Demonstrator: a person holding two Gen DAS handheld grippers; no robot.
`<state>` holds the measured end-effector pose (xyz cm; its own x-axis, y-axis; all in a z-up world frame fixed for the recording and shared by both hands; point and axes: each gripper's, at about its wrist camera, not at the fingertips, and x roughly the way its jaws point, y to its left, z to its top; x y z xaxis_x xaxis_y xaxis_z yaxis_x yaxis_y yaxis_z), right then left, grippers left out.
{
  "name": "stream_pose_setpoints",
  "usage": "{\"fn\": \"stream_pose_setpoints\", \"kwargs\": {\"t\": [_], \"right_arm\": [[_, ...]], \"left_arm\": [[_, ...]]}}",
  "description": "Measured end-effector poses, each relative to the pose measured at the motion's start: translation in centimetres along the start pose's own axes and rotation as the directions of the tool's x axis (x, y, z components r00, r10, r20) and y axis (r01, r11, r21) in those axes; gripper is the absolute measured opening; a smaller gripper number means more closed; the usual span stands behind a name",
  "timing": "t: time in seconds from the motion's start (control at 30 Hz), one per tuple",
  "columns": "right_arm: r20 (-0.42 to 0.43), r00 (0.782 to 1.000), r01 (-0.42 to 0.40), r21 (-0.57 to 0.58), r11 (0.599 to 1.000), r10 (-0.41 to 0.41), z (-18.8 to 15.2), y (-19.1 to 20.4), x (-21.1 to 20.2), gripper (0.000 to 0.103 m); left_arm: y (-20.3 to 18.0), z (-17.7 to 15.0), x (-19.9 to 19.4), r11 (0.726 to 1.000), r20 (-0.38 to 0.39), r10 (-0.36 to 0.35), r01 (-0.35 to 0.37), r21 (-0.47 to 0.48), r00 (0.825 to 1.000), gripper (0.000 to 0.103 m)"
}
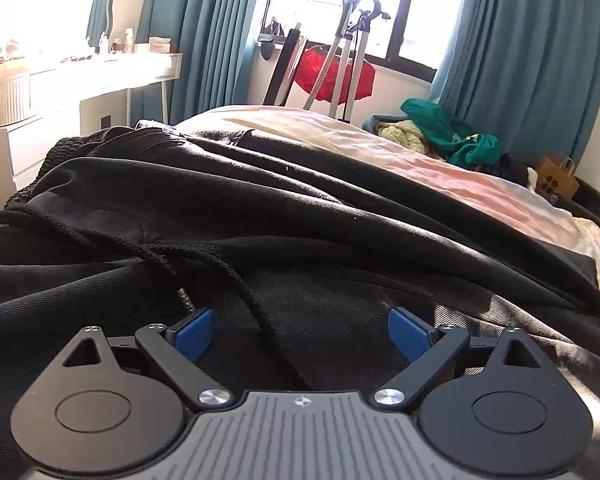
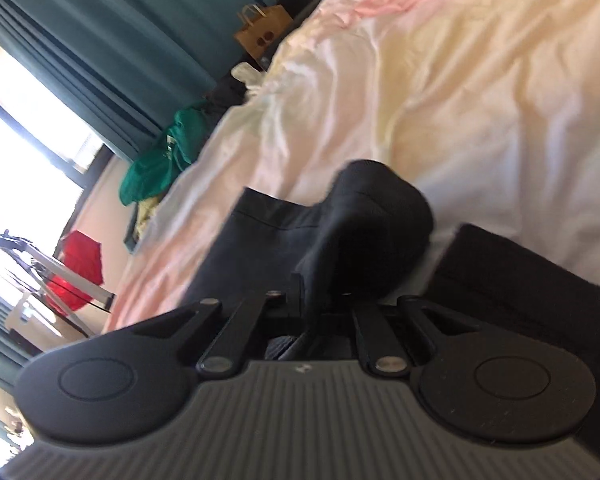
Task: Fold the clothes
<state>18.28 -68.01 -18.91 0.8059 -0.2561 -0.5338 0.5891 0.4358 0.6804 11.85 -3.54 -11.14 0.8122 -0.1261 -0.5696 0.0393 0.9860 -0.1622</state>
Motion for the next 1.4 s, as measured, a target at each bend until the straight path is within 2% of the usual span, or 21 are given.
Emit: {"fn": "stream_pose_setpoints", "kwargs": {"t": [0.1, 0.17, 0.2, 0.27, 0.37, 0.4, 0.53, 0.67, 0.83, 1.0, 1.17, 1.33, 1.4], "right_arm": [[-0.027, 0.999, -0.029, 0.017, 0.999, 0.03, 0.1, -0.7, -0.2, 0.008], [-0.023, 1.0, -0.019, -0.013, 1.0, 0.019, -0.2, -0.2, -1.2, 0.013], [-0.02, 1.0, -0.014, -0.027, 1.0, 0.014, -0.3, 0.0, -1.7, 0.019], [-0.017, 1.0, 0.01, -0.072, 0.997, -0.011, -0.7, 0.7, -3.3, 0.041], [-0.02, 1.0, 0.003, -0.131, 0.991, -0.006, -1.4, 1.8, -6.4, 0.06], [-0.021, 1.0, 0.001, -0.15, 0.989, -0.004, -1.7, 2.2, -7.5, 0.062], [-0.015, 0.999, 0.03, -0.242, 0.97, -0.035, -3.5, 4.3, -12.4, 0.062], [-0.048, 0.999, 0.009, -0.283, 0.959, -0.024, -5.2, 5.3, -16.3, 0.063], [-0.037, 0.999, -0.005, -0.348, 0.938, -0.009, -5.7, 6.2, -20.1, 0.063], [-0.036, 0.999, -0.006, -0.36, 0.933, -0.008, -5.5, 5.5, -22.6, 0.063], [-0.046, 0.999, -0.004, -0.352, 0.936, -0.013, -5.3, 4.3, -23.5, 0.063], [-0.045, 0.999, -0.002, -0.309, 0.951, -0.012, -5.0, 3.4, -23.7, 0.063], [-0.026, 1.0, 0.005, -0.323, 0.946, -0.014, -5.0, 3.5, -23.8, 0.071]], "left_arm": [[0.1, 0.3, -0.1, 1.0, -0.012, -0.004, 0.004, 0.001, 1.0, 0.094], [0.1, 0.5, -0.4, 1.0, -0.024, 0.003, -0.003, 0.009, 1.0, 0.094], [0.0, 0.7, -0.6, 1.0, -0.034, 0.007, -0.006, 0.019, 0.999, 0.094], [-0.2, 0.8, -1.1, 0.999, -0.039, 0.003, -0.001, 0.035, 0.999, 0.094], [-0.4, 0.9, -2.1, 0.999, -0.032, -0.014, 0.016, 0.048, 0.999, 0.094], [-0.4, 1.0, -2.5, 0.998, -0.027, -0.022, 0.023, 0.051, 0.999, 0.094], [-0.5, 1.2, -4.1, 0.997, -0.006, -0.048, 0.048, 0.058, 0.999, 0.094], [-0.6, 1.2, -6.0, 0.997, 0.016, -0.059, 0.058, 0.053, 0.998, 0.094], [-0.8, 0.5, -8.3, 0.989, 0.048, -0.007, 0.0, 0.149, 0.999, 0.094], [0.7, 0.8, -11.1, 0.985, 0.048, 0.012, -0.02, 0.17, 0.999, 0.094], [4.0, 1.9, -13.4, 0.995, 0.018, 0.028, -0.03, 0.097, 0.999, 0.095], [9.0, 2.9, -15.2, 0.992, -0.012, 0.125, -0.124, 0.019, 0.992, 0.098], [10.8, 3.3, -15.7, 0.986, -0.018, 0.163, -0.163, -0.017, 0.986, 0.098]]}}
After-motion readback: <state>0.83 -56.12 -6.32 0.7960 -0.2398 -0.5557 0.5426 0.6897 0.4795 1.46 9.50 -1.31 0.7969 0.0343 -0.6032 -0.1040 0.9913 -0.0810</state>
